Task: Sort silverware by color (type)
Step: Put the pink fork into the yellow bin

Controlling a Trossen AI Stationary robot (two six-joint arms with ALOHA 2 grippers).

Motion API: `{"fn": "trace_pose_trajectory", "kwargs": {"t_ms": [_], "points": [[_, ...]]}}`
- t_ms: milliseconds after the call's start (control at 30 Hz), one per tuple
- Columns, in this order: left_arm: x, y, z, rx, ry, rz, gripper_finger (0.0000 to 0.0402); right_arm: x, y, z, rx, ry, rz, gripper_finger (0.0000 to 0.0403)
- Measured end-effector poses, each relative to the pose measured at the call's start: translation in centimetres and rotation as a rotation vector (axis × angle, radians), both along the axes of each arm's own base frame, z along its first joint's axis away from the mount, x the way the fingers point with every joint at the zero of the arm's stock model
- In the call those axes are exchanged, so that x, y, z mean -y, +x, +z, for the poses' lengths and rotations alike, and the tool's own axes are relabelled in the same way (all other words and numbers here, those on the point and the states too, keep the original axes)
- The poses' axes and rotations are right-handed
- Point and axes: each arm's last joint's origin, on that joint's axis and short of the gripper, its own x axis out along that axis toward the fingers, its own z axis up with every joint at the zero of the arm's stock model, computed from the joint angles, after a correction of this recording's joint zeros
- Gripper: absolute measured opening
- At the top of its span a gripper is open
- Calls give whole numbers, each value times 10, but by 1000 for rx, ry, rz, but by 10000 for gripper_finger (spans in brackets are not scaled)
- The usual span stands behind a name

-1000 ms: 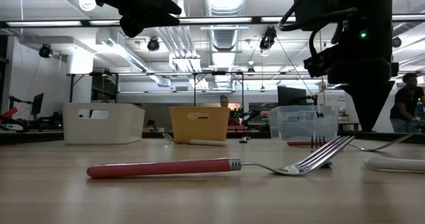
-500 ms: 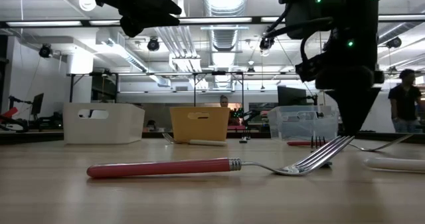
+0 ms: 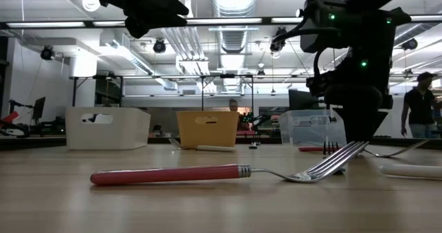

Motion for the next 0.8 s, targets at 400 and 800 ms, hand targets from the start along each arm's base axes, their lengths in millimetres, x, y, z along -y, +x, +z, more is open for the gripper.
{"fn": "trace_pose_trajectory", "kwargs": {"t_ms": [400, 800], "points": [[0, 2, 0, 9, 9, -3, 145, 0, -2, -7, 18, -1, 36, 25], [2, 14, -17, -56, 21, -6, 145, 3, -3, 36, 143, -60, 57, 24]]}}
